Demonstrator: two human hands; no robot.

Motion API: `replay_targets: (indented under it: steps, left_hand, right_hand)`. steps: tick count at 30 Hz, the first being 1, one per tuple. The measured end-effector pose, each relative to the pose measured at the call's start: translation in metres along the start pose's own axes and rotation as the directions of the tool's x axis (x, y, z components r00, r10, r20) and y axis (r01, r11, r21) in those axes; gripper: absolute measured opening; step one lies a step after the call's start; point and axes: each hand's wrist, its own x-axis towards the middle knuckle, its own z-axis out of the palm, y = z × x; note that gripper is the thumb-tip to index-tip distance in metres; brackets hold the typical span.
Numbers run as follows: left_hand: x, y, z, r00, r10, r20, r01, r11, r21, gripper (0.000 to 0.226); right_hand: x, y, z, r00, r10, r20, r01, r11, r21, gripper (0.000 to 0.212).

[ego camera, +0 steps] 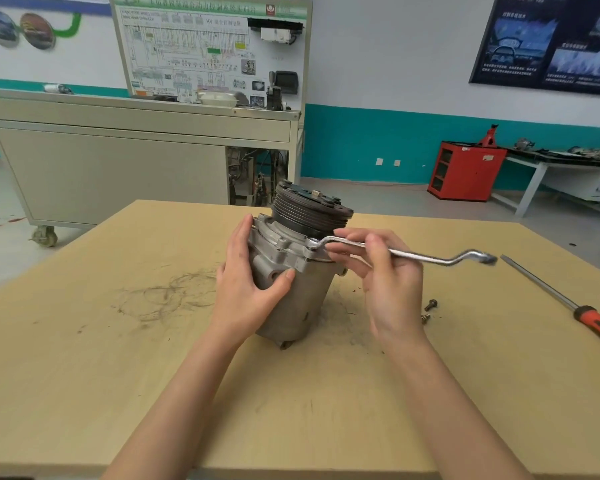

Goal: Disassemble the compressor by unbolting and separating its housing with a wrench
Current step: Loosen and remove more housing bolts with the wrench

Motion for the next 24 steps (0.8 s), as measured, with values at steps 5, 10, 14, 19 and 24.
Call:
replay_targets:
  steps: [5,10,14,19,24]
  left_hand:
    - [0.0,0.0,0.0,1.0,-0.013,0.0,0.013,1.0,0.009,0.092]
    - [0.001,0.001,0.0,1.0,-0.017,0.002,0.017,1.0,0.012,0.094]
    - [0.0,0.001,0.0,1.0,-0.013,0.002,0.013,1.0,0.014,0.09]
    - [0.0,0.0,0.001,1.0,-0.007,-0.002,0.007,1.0,0.016,0.091]
    - [0.0,0.001,0.0,1.0,-0.01,-0.001,0.01,1.0,0.014,0.093]
  right_hand:
    - [0.021,0.007,-0.013,0.868,0.485,0.11,-0.473,0.735,0.486,0.027]
    - [0.021,0.004,-0.013,0.906,0.424,-0.01,-0.379,0.82,0.429,0.028]
    - [0.01,-0.008,-0.007,0.992,0.01,-0.126,-0.027,0.99,-0.137,0.033]
    - [0.001,-0.016,0.006,0.889,-0.427,0.166,0.44,0.693,-0.571,0.026]
    - [-0.008,-0.013,0.011,0.831,-0.472,0.296,0.534,0.523,-0.665,0.031]
